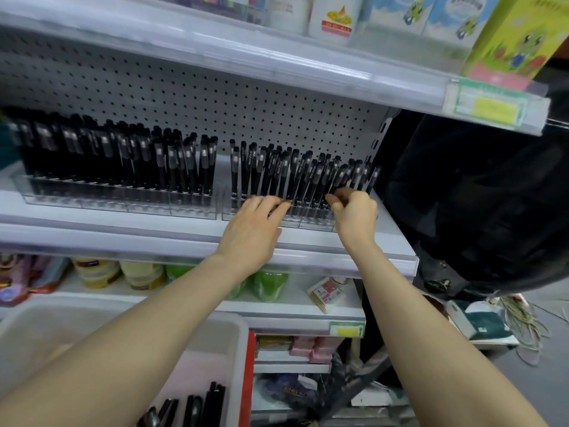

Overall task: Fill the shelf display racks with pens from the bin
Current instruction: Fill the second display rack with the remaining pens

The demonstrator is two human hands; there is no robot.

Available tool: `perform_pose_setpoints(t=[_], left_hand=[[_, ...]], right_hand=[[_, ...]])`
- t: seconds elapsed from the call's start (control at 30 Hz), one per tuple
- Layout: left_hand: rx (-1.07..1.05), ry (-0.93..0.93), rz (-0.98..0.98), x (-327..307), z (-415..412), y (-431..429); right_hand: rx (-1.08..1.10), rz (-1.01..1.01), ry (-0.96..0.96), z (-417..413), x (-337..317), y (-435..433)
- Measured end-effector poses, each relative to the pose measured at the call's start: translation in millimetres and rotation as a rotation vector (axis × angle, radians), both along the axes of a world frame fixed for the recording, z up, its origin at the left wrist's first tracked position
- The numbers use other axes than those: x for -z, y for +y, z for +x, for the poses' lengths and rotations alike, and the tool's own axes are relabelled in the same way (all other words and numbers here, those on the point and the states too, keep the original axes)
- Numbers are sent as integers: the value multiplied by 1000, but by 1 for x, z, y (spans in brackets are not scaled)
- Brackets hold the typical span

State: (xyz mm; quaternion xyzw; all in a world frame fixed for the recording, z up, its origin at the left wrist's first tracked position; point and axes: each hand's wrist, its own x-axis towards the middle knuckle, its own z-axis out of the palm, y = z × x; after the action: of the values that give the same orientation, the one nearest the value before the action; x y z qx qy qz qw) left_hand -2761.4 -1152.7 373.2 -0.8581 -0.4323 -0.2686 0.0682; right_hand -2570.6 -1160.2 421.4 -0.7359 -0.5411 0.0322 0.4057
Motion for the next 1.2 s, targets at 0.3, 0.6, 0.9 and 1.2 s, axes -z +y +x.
perform_pose_setpoints(t=[0.3, 0.6, 0.9, 1.2], left_hand=[[92, -64, -16, 17, -65, -30], [7, -163, -47, 75, -176, -71], [-32, -2, -87, 121, -230, -87], [-47, -16, -48, 122, -226, -93]], right_hand=[[74, 176, 77, -41, 23, -39], [-154, 136, 120, -170, 85, -100], [-369, -824, -163, -238, 136, -146], [-290, -748, 2, -235, 157, -152]])
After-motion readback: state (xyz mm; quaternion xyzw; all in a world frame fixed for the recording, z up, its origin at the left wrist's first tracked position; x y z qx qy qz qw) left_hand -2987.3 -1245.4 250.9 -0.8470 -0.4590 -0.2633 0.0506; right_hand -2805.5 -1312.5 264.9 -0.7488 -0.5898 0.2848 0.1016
